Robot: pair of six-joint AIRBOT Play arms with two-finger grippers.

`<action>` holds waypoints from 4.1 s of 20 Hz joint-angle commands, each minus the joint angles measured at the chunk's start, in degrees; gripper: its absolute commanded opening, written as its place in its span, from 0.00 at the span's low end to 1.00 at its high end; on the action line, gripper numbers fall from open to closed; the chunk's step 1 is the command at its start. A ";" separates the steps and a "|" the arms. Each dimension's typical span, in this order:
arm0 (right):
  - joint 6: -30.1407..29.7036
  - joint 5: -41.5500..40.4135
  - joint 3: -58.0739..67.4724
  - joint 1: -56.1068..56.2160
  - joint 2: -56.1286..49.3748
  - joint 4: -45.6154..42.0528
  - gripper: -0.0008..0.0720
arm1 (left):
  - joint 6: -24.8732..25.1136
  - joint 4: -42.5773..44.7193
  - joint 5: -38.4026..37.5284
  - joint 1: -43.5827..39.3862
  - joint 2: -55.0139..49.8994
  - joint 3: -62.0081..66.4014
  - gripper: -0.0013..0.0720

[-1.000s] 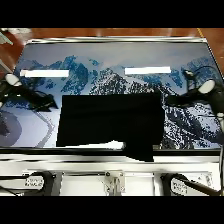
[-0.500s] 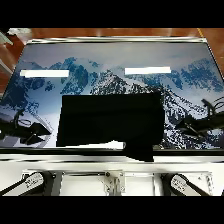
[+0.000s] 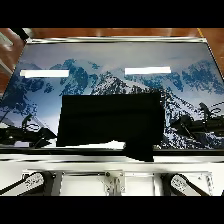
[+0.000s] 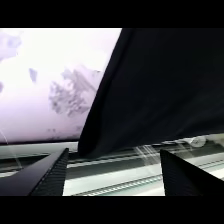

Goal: Fold the shirts.

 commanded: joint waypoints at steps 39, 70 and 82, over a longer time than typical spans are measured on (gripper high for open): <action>-2.14 -15.65 -13.44 15.30 -2.38 -1.14 0.75 | 0.50 -12.28 1.01 -5.97 -2.58 0.13 0.07; 3.13 -40.48 23.87 28.24 -27.98 9.09 0.53 | -1.14 -21.16 11.37 -15.32 -26.69 35.21 0.68; 1.25 -19.69 23.85 16.63 -26.21 0.04 0.96 | -4.70 -21.27 -2.38 -11.50 -22.77 45.24 0.66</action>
